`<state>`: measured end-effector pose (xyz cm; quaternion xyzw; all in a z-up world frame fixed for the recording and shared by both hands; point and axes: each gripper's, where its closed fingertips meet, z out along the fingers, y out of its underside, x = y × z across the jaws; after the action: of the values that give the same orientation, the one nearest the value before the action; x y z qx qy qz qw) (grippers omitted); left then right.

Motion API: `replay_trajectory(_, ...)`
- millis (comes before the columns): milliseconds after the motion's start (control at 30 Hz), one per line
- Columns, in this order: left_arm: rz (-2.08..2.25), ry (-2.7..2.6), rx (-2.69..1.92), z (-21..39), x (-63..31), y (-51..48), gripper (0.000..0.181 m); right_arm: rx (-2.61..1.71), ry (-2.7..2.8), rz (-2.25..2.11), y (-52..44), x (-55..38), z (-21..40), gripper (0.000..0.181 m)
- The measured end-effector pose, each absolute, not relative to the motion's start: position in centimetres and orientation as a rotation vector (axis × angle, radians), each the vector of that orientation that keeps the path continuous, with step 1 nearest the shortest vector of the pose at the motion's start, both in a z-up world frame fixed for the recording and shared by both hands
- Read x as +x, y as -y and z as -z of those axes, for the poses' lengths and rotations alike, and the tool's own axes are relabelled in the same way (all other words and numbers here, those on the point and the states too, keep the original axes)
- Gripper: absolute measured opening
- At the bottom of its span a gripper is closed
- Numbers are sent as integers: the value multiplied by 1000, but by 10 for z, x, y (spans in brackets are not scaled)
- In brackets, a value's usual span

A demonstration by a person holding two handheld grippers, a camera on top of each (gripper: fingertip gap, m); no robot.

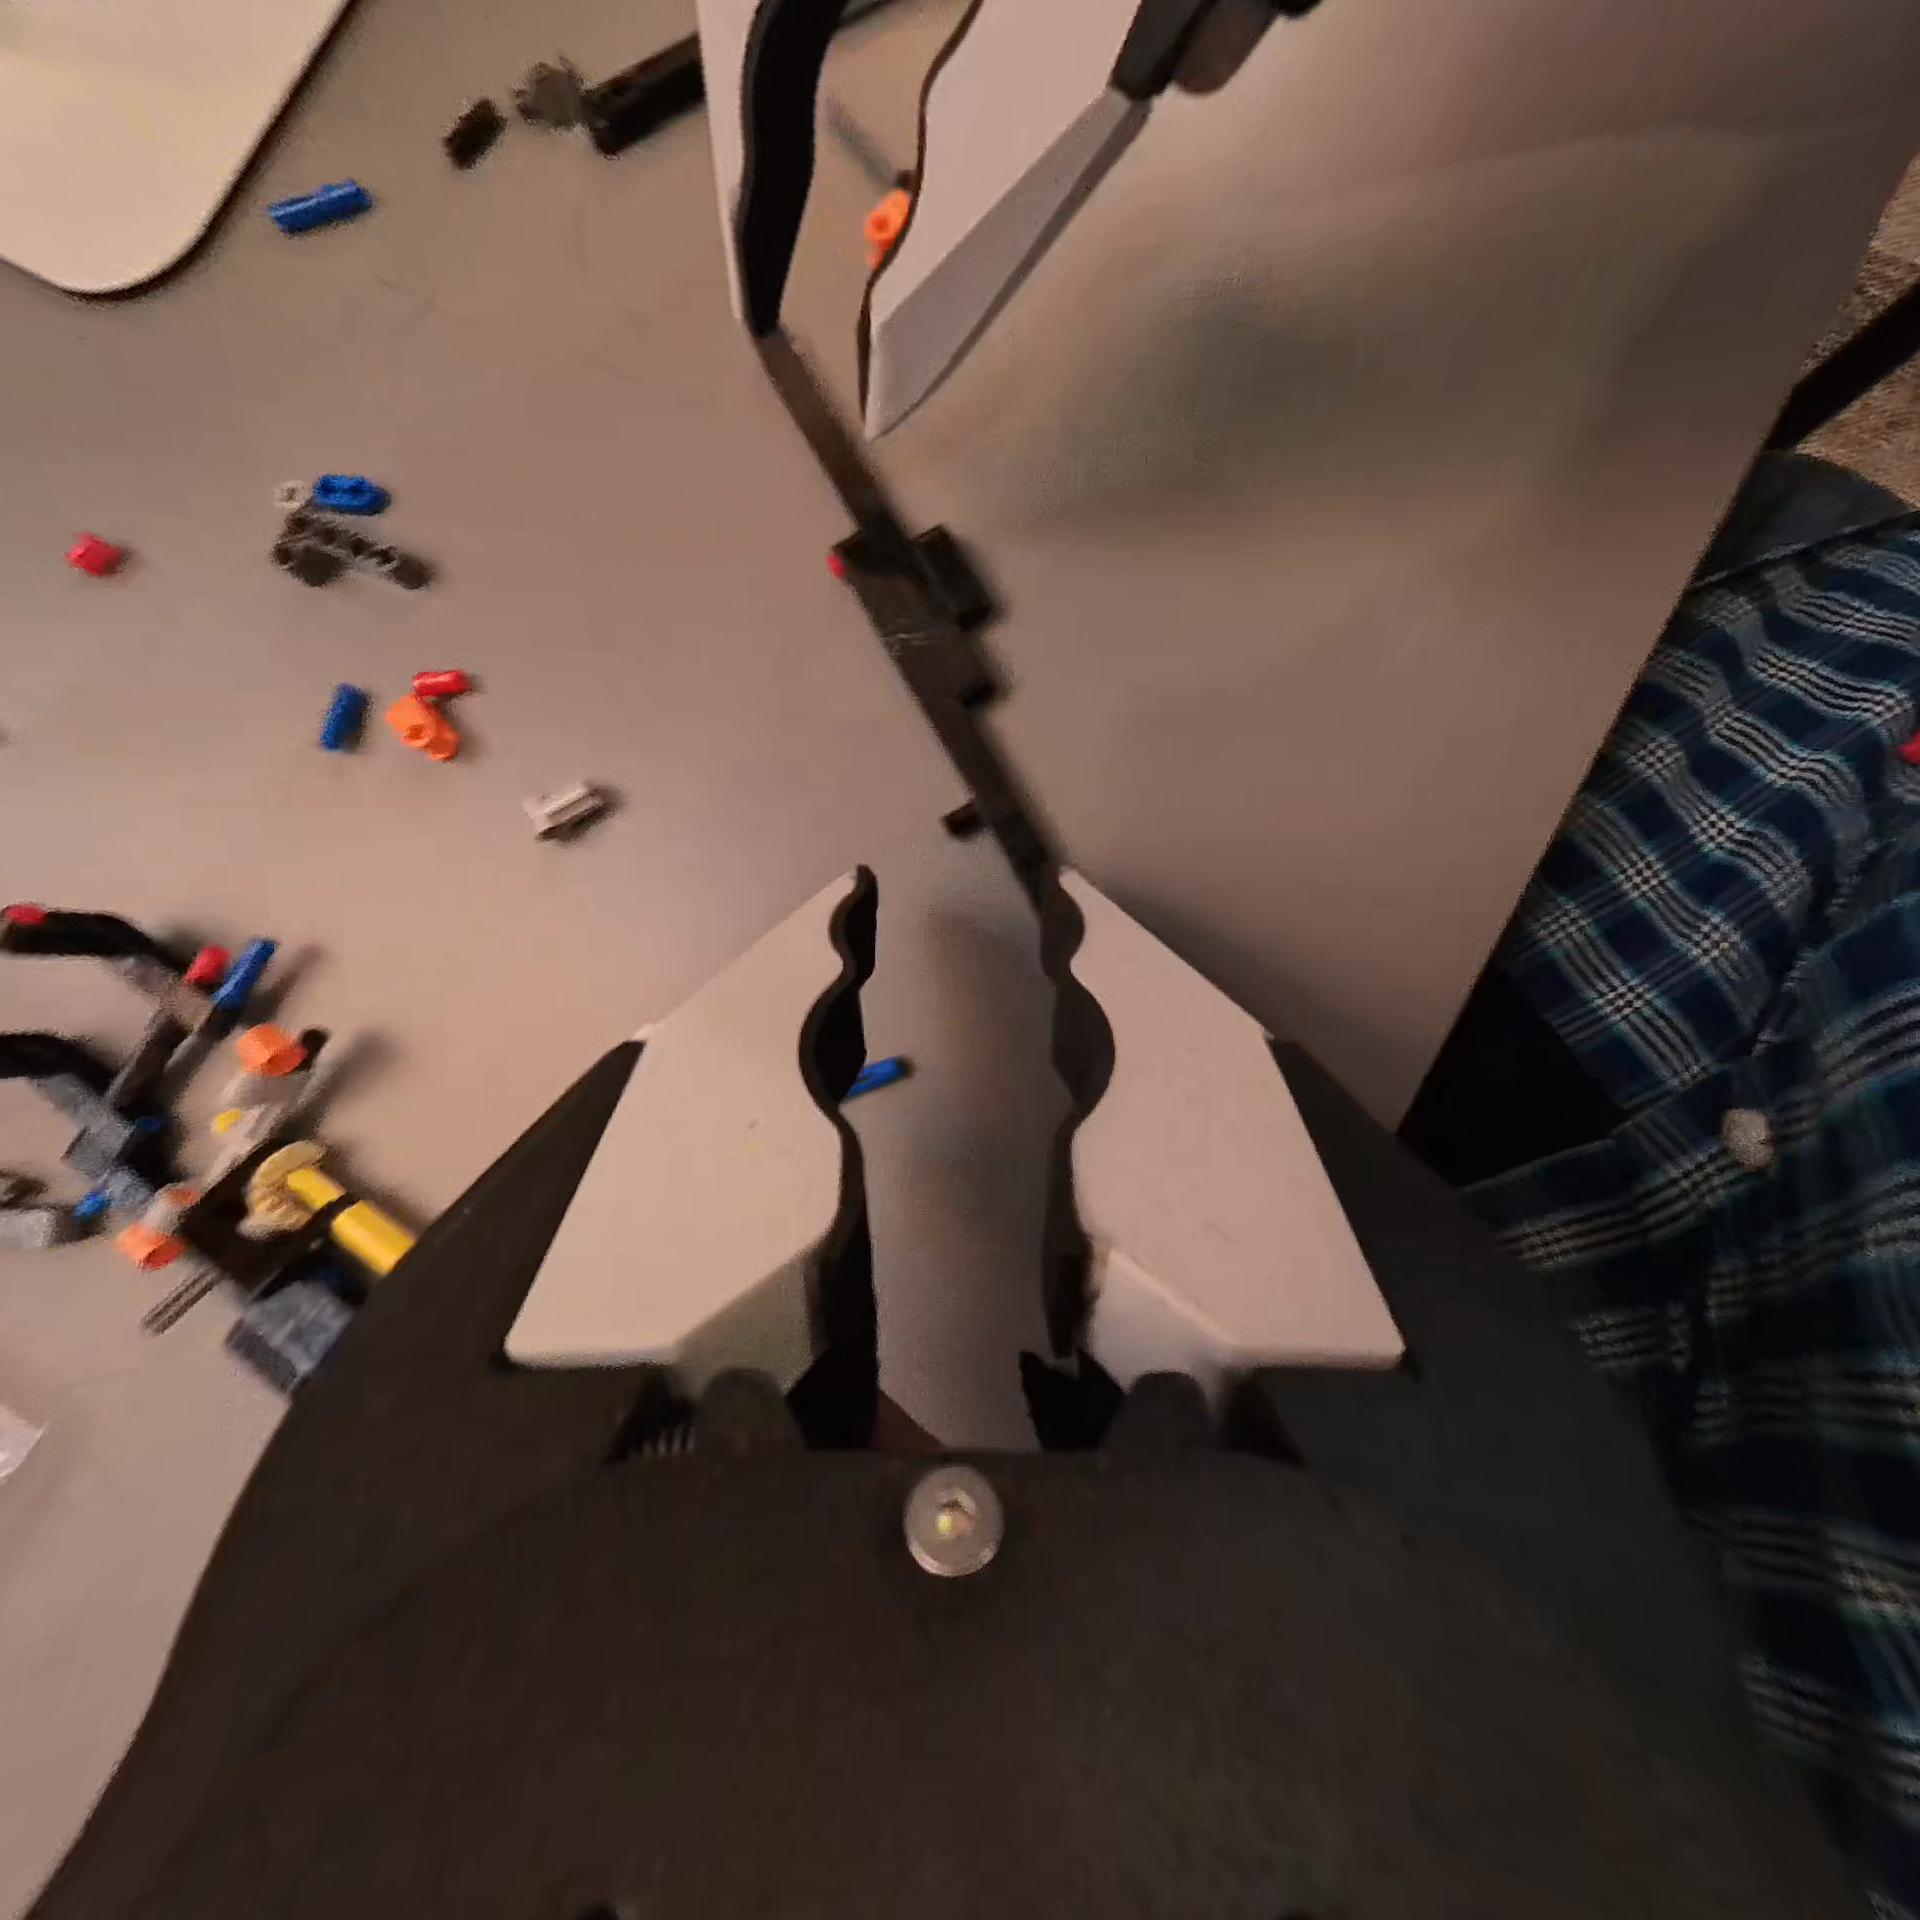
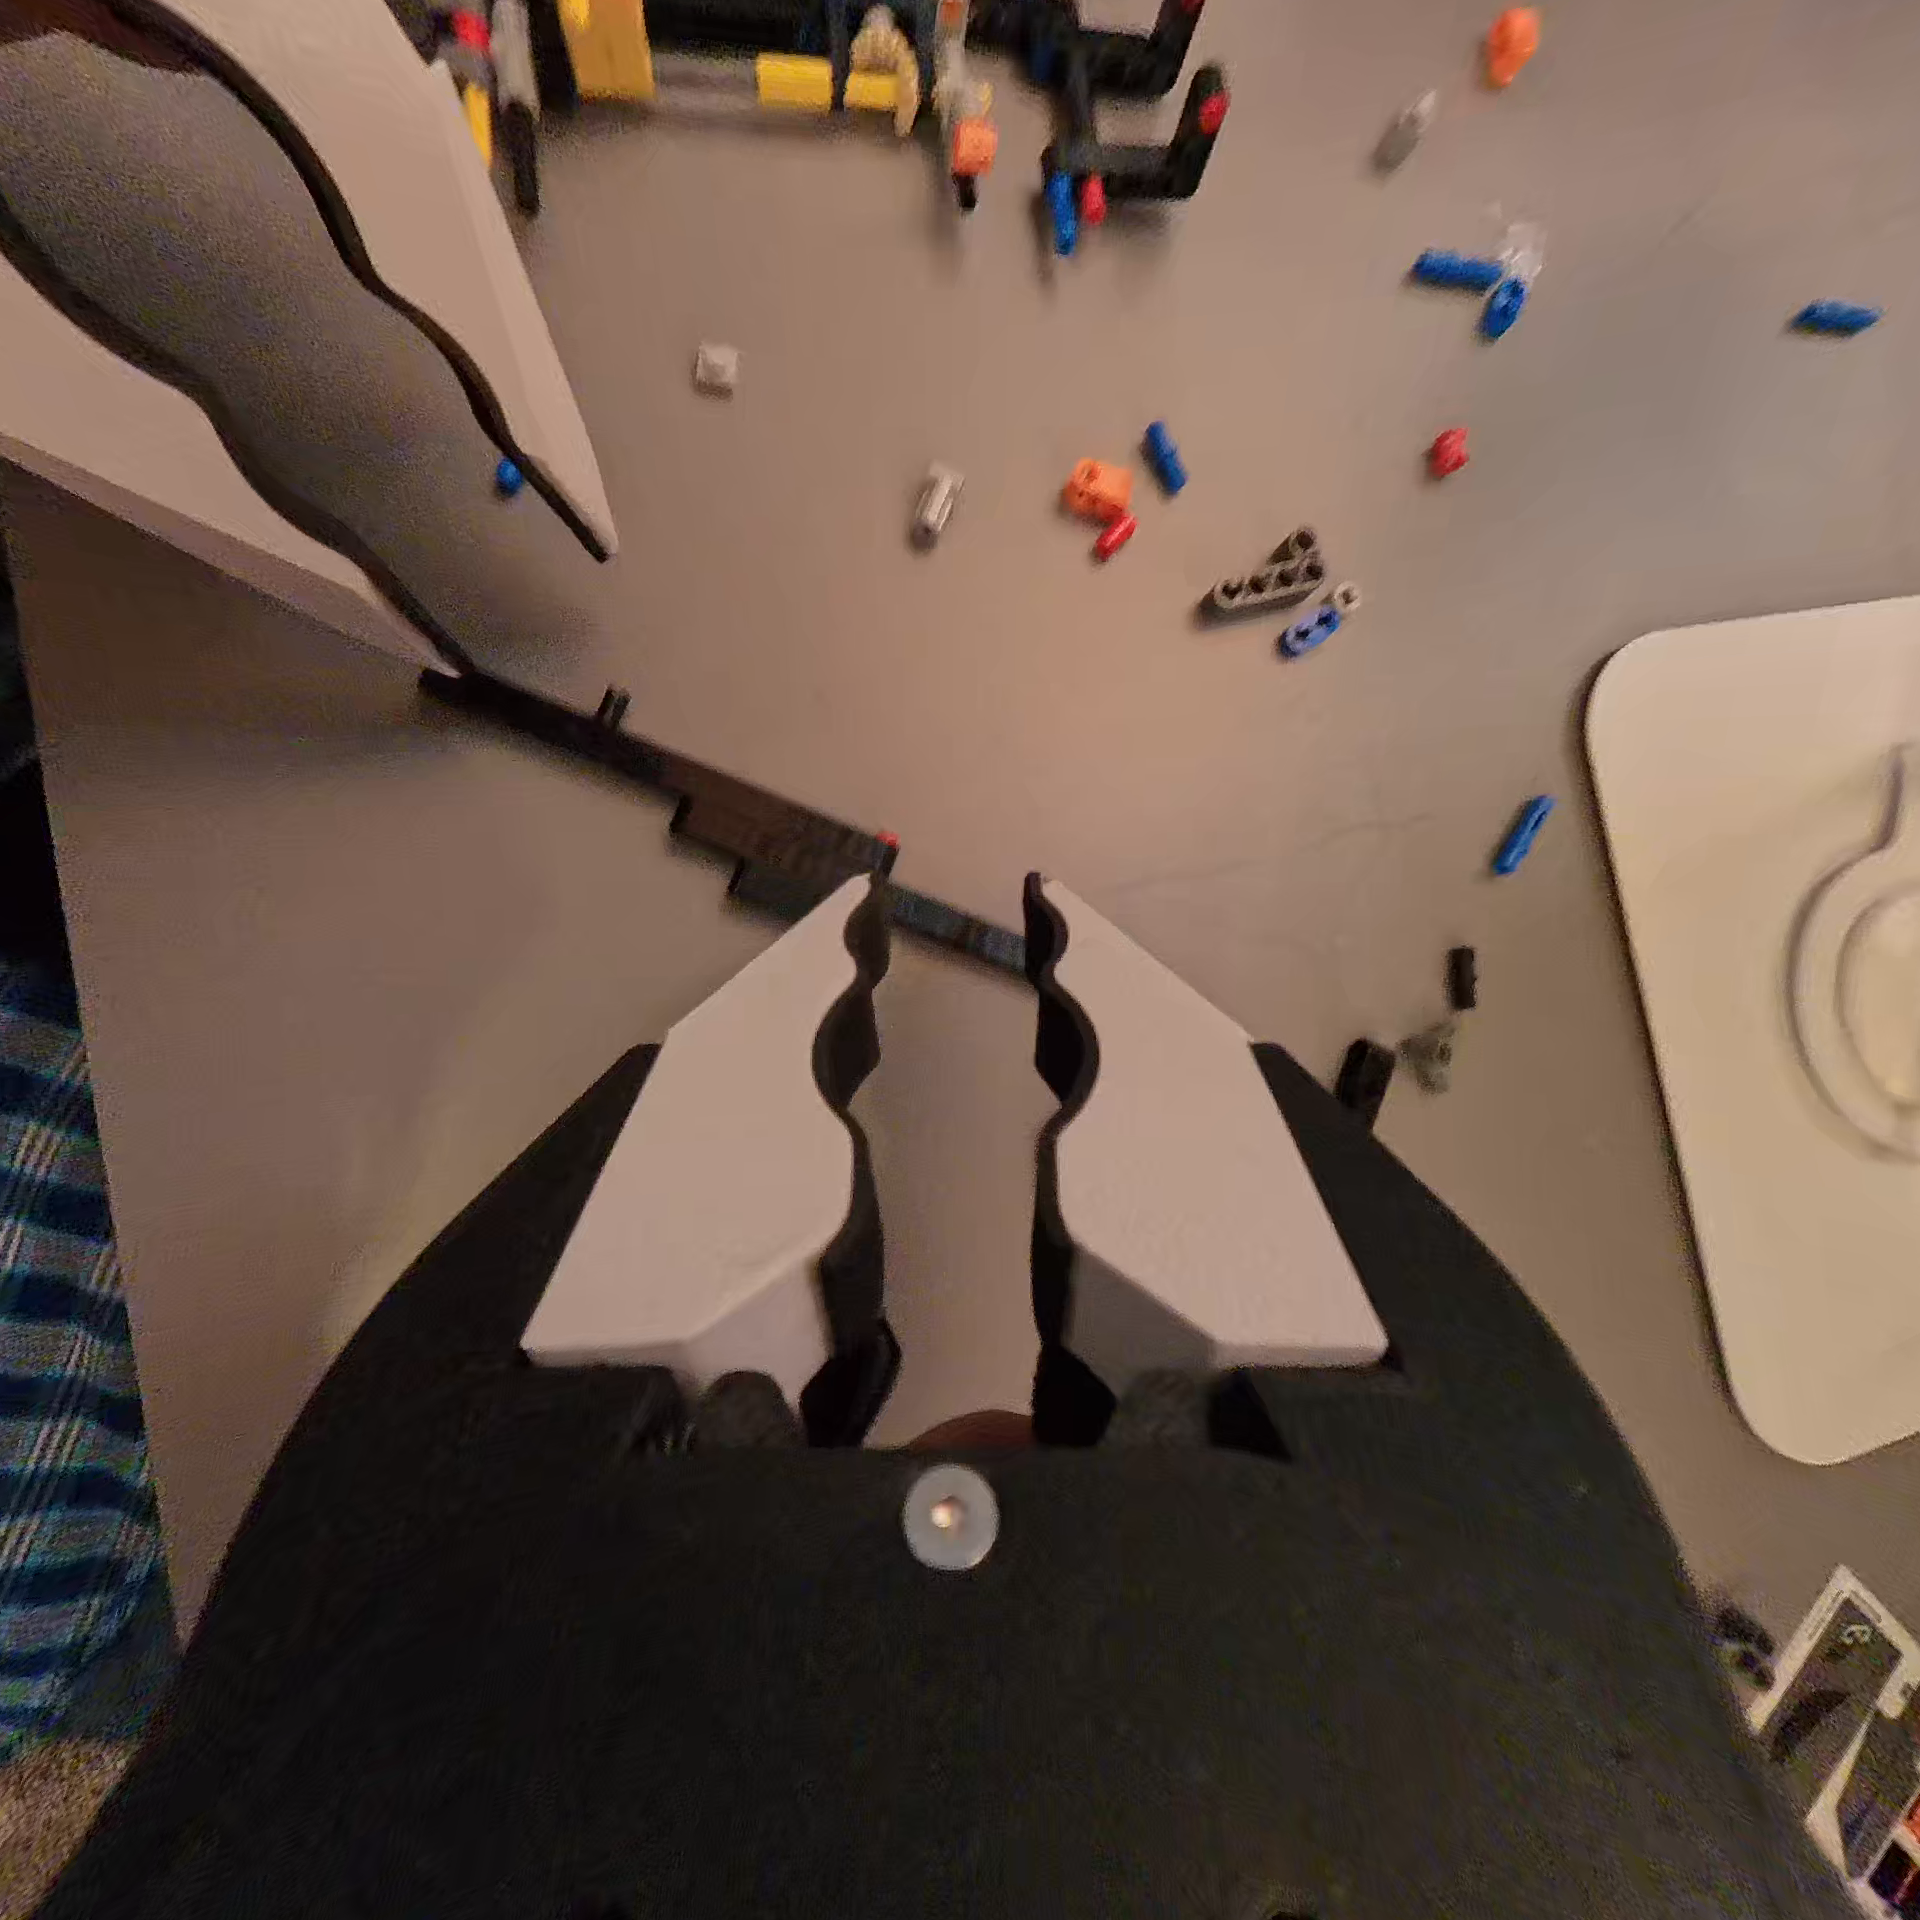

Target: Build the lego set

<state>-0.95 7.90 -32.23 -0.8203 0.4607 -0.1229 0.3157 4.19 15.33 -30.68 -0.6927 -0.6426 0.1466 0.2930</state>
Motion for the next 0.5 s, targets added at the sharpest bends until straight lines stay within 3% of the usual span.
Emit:
replay_trajectory(100, 290, -1169, -2174, 318, -23, -84, 29, -1843, 1653, -479, -160, 9, 298, 32)
replay_trajectory(500, 312, -1102, -2153, 312, -37, -88, 31, -1943, 1605, -452, -204, -50, 336, 32)
